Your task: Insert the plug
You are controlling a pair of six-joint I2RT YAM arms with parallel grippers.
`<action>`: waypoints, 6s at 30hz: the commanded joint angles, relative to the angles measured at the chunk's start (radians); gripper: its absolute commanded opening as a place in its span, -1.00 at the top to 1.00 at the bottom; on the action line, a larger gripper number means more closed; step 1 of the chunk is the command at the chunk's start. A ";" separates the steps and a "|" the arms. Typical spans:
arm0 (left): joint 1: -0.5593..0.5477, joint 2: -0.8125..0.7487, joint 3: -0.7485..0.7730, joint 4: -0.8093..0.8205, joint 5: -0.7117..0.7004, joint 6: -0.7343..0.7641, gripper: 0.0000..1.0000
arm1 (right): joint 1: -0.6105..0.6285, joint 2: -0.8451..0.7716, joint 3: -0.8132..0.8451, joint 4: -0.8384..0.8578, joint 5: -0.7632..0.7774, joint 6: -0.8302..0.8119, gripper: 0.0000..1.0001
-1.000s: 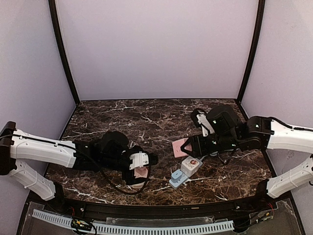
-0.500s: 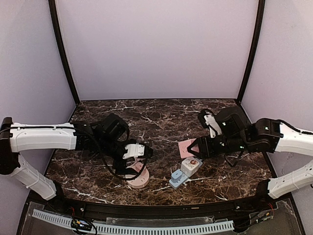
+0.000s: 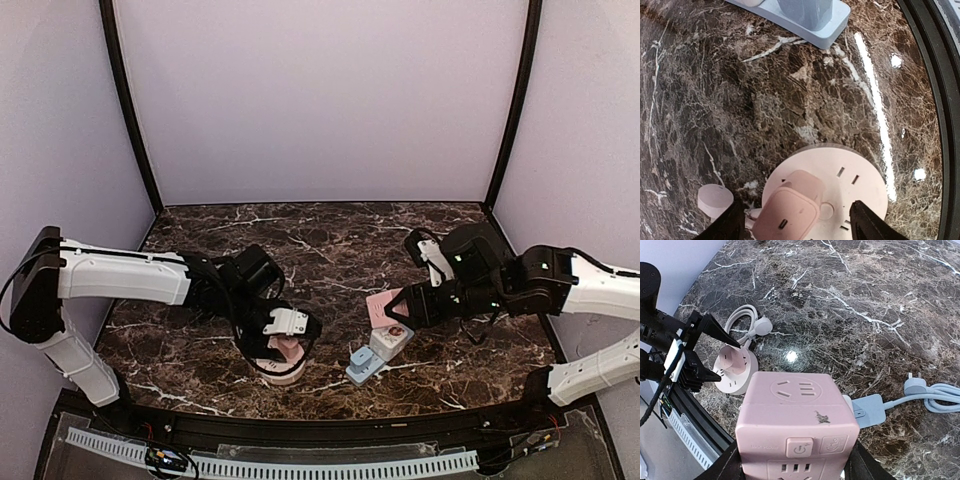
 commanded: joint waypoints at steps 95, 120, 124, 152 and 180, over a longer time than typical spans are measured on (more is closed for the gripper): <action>0.096 -0.459 -0.529 0.848 -0.848 -0.982 -0.97 | 0.146 0.606 0.537 -0.250 -0.079 -0.069 1.00; 0.098 -0.635 -0.629 0.822 -0.887 -0.933 -0.96 | 0.041 0.911 0.796 -0.352 -0.091 -0.209 1.00; 0.098 -0.639 -0.635 0.824 -0.888 -0.930 -0.94 | 0.041 0.923 0.805 -0.370 -0.095 -0.212 1.00; 0.098 -0.639 -0.641 0.837 -0.876 -0.924 -0.94 | 0.048 1.023 0.864 -0.465 -0.031 -0.234 1.00; 0.099 -0.659 -0.654 0.842 -0.873 -0.909 -0.95 | 0.089 1.180 0.922 -0.527 0.005 -0.250 1.00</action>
